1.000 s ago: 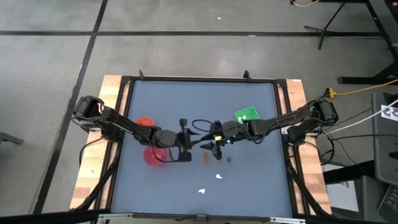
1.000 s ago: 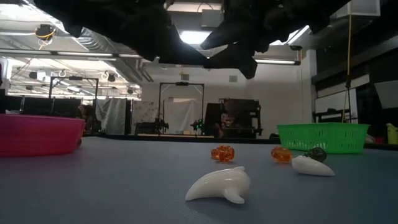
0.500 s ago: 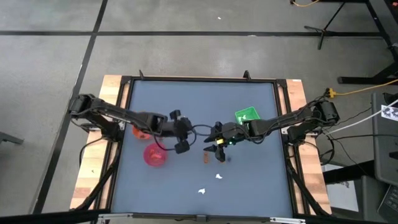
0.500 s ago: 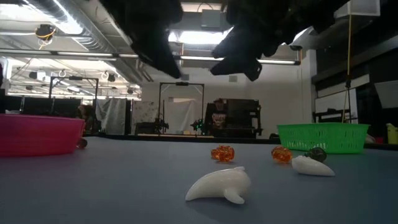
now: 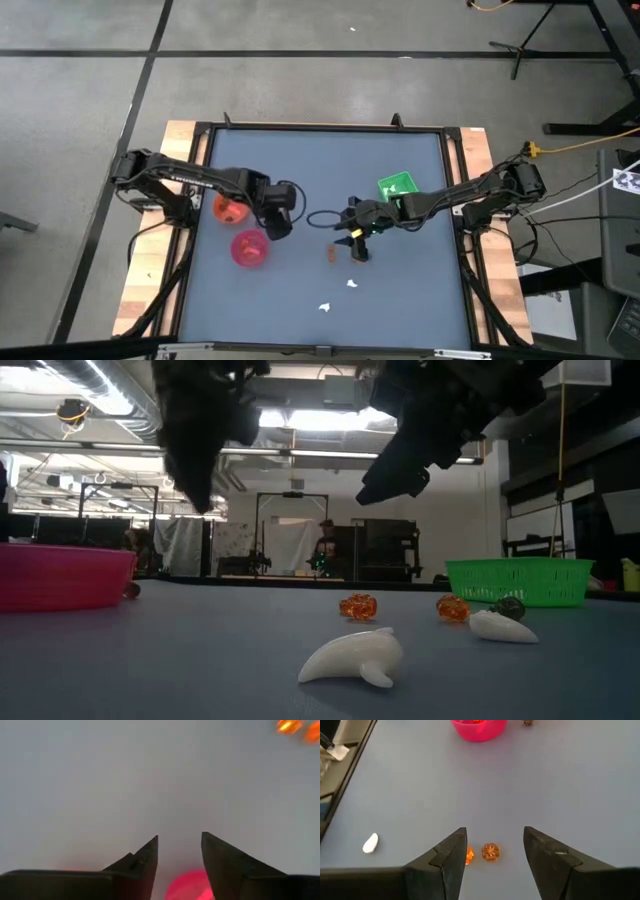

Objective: Sort Halloween decoration
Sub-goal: Put the black skull toy into the orange bowl

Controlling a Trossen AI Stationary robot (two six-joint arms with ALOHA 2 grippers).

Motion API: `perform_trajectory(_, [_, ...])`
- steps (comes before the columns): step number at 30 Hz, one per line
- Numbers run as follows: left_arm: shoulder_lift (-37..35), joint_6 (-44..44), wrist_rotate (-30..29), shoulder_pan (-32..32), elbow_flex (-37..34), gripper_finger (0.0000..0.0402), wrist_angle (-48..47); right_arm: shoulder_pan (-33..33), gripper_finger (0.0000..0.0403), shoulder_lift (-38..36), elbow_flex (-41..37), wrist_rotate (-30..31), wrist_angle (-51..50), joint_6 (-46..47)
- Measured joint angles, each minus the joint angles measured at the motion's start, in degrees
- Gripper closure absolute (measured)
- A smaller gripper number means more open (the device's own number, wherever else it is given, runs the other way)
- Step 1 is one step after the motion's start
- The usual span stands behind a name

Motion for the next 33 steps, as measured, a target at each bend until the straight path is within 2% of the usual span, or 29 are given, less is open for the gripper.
perform_trajectory(5, [0.0,-4.5,0.4,0.0,-3.3,0.0225,-2.7,0.0,0.0206,0.0,0.0,0.1,-0.8,-2.2])
perform_trajectory(8, [0.0,-6.4,0.4,0.1,-6.3,0.0216,-2.5,0.0,0.0206,0.0,0.0,1.0,-0.9,-3.1])
perform_trajectory(16, [0.1,-10.6,1.0,3.3,-13.2,0.0214,1.3,0.0,0.0206,0.0,0.0,4.5,-0.9,-3.2])
perform_trajectory(21, [0.0,-10.6,1.2,4.0,-15.5,0.0214,5.2,0.0,0.0206,0.0,0.0,4.7,-1.4,-3.2])
perform_trajectory(27, [0.0,-10.6,5.3,2.9,-16.6,0.0214,5.3,0.0,0.0206,0.0,0.0,4.7,-1.4,-3.2])
perform_trajectory(33, [0.0,-10.5,6.5,1.5,-16.6,0.0214,4.2,0.0,0.0206,0.0,0.0,4.7,-1.4,-3.2])
